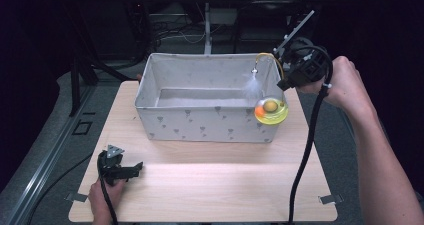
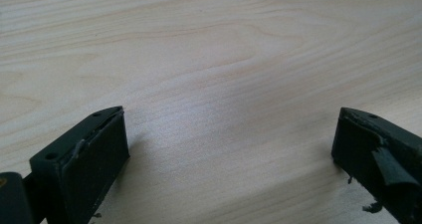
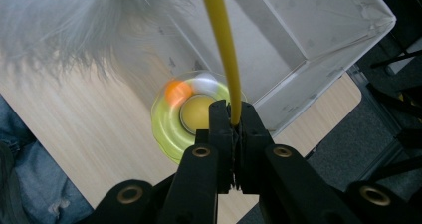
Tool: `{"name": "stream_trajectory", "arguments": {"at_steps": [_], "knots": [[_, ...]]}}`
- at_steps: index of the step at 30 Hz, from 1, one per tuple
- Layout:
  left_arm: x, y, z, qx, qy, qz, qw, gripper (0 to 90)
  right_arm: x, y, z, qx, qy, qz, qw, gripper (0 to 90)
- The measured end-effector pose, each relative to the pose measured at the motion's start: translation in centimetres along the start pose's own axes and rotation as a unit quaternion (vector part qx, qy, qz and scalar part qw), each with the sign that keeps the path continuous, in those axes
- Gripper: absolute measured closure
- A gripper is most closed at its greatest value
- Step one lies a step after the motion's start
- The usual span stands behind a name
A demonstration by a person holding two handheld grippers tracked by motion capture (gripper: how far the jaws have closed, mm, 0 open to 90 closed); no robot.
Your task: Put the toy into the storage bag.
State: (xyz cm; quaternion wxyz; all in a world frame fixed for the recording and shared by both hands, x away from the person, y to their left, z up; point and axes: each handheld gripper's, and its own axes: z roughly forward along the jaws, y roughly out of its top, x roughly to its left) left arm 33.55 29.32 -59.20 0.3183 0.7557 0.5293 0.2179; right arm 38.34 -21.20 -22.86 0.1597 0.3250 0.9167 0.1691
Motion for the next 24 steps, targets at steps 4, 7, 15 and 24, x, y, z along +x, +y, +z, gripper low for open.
{"name": "stream_trajectory", "arguments": {"at_steps": [4, 7, 15, 24], "knots": [[0.0, 0.0, 0.0, 0.000, 0.000, 0.000, 1.0000, 1.3, -0.7, 0.7, -0.2, 0.001, -0.004, 0.005, 1.0000, 88.2], [0.0, 0.0, 0.0, 0.000, 0.000, 0.000, 1.0000, 1.3, -1.3, 1.2, -0.3, -0.001, -0.009, 0.011, 0.9999, 88.2], [0.0, 0.0, 0.0, 0.000, 0.000, -0.001, 1.0000, 1.3, -2.7, 2.5, -0.1, 0.001, -0.021, 0.023, 0.9995, 88.2], [0.0, 0.0, 0.0, 0.000, 0.000, 0.000, 1.0000, 1.3, -4.4, 3.7, 0.9, 0.002, -0.027, 0.043, 0.9987, 88.2]]}}
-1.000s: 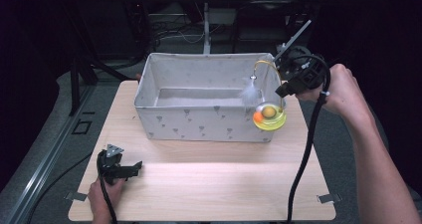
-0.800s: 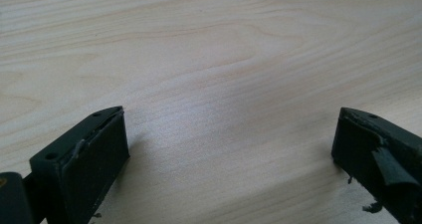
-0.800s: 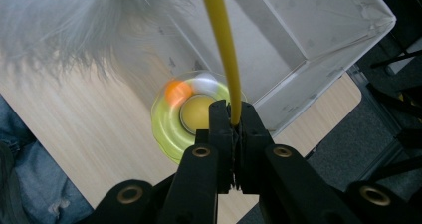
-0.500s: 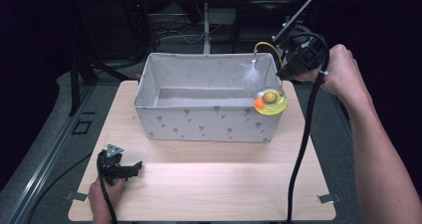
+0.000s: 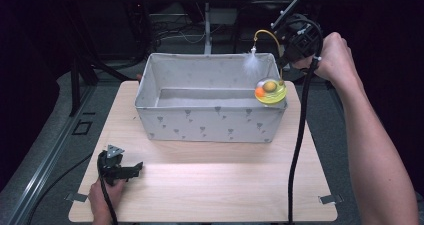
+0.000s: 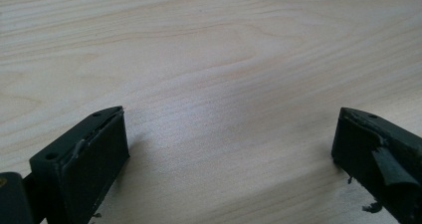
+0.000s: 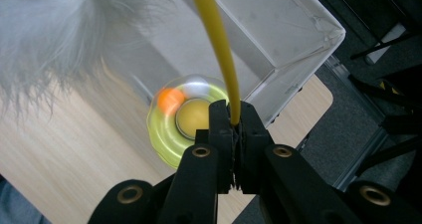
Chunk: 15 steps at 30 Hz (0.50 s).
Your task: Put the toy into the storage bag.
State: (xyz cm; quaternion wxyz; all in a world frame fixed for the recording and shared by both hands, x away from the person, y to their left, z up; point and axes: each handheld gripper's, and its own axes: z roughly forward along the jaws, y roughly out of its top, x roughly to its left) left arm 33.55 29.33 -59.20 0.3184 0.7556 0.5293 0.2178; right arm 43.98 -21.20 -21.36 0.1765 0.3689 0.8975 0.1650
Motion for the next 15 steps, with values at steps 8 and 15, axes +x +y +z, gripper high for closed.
{"name": "stream_trajectory", "arguments": {"at_steps": [8, 15], "knots": [[0.0, 0.0, 0.0, 0.000, 0.000, 0.000, 1.0000, 1.3, -0.9, 0.8, 1.8, 0.005, 0.005, 0.018, 0.9998, 88.2], [0.0, 0.0, 0.0, 0.000, 0.000, 0.000, 1.0000, 1.3, -1.5, 1.3, 3.6, 0.008, 0.002, 0.031, 0.9995, 88.1]]}}
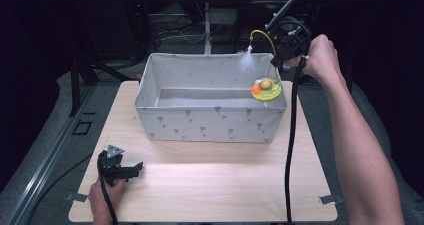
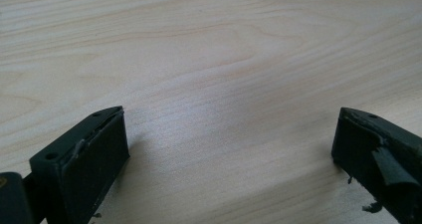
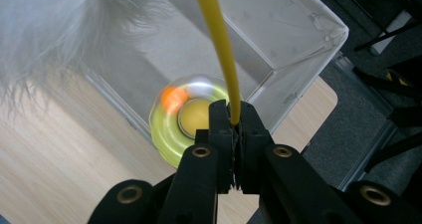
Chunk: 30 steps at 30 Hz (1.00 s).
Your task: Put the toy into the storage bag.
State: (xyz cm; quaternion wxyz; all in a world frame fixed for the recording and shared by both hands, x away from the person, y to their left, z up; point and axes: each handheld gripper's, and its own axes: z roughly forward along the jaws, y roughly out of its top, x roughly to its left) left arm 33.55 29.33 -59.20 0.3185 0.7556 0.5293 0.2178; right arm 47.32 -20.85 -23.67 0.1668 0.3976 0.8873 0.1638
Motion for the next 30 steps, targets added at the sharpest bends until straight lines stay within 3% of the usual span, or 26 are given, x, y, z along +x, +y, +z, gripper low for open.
{"name": "stream_trajectory", "arguments": {"at_steps": [14, 30], "knots": [[0.0, 0.0, 0.0, 0.000, 0.000, 0.000, 1.0000, 1.3, -0.6, -0.7, 4.4, 0.021, 0.021, 0.015, 0.9994, 88.1], [0.0, 0.0, 0.0, 0.000, 0.000, 0.000, 1.0000, 1.3, -0.4, -1.9, 7.2, 0.031, 0.035, 0.022, 0.9987, 88.1]]}}
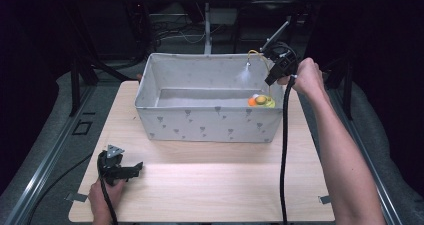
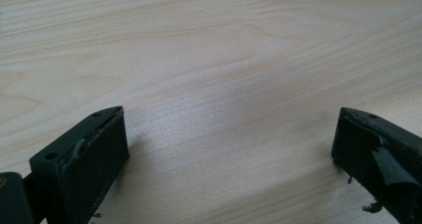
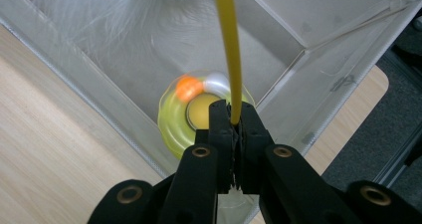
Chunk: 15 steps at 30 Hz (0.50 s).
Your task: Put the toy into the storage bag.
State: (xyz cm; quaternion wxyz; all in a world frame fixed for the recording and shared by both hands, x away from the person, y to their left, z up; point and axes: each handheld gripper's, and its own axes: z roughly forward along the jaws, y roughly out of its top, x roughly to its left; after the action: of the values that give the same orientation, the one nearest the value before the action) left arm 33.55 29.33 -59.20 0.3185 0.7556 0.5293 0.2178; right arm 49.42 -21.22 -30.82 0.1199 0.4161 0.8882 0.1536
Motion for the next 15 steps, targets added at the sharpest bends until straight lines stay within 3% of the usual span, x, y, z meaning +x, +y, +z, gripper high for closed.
{"name": "stream_trajectory", "arguments": {"at_steps": [15], "knots": [[0.0, 0.0, 0.0, 0.000, 0.000, 0.000, 1.0000, 1.3, 0.1, -0.9, 1.9, 0.009, 0.016, 0.007, 0.9998, 88.1]]}}
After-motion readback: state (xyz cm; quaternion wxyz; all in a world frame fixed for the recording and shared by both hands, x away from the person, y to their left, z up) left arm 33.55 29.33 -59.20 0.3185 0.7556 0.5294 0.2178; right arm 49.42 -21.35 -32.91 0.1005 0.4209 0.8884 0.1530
